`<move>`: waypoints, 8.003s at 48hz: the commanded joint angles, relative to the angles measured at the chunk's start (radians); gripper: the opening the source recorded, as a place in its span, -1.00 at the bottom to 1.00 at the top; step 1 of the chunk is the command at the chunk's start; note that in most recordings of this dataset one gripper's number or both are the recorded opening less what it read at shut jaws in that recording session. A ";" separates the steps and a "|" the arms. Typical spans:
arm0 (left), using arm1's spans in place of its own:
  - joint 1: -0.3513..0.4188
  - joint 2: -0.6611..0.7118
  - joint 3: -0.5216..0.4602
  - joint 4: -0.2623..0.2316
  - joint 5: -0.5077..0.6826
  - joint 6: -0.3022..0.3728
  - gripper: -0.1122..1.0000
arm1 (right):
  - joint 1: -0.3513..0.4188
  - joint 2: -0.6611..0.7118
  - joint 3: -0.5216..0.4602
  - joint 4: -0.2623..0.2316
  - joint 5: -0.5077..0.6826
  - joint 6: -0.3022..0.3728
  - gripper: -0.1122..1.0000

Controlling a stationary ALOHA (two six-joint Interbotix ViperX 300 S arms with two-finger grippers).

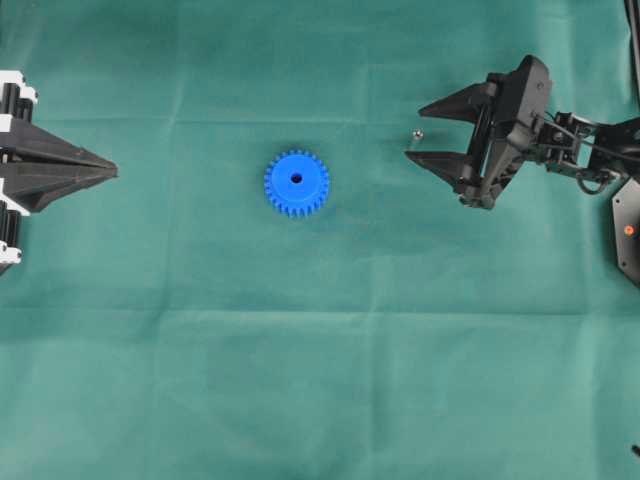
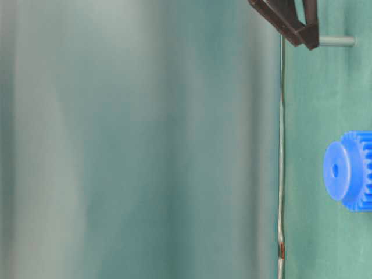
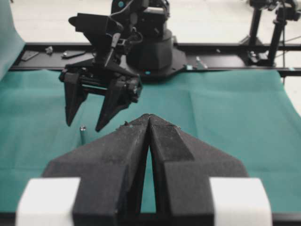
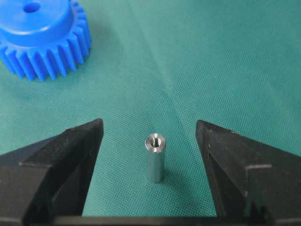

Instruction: Insert the shaft placed at a random location into the center hole of the medium gear at another random location.

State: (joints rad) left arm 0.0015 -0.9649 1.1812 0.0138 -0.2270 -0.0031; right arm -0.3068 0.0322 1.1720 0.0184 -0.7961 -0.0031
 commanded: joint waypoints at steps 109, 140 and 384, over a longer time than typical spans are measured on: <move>-0.002 0.005 -0.025 0.002 0.026 -0.003 -0.80 | -0.005 -0.279 -0.091 0.006 0.310 -0.017 -0.59; -0.002 0.005 -0.025 0.002 0.026 -0.003 -0.80 | 0.087 -0.137 -0.262 0.040 0.334 -0.003 -0.59; 0.015 0.012 -0.025 0.003 0.044 -0.003 -0.80 | 0.199 0.110 -0.546 0.063 0.416 -0.012 0.38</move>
State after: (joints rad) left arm 0.0153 -0.9603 1.1812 0.0138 -0.1779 -0.0046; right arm -0.1074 0.1963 0.6473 0.0813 -0.4004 -0.0046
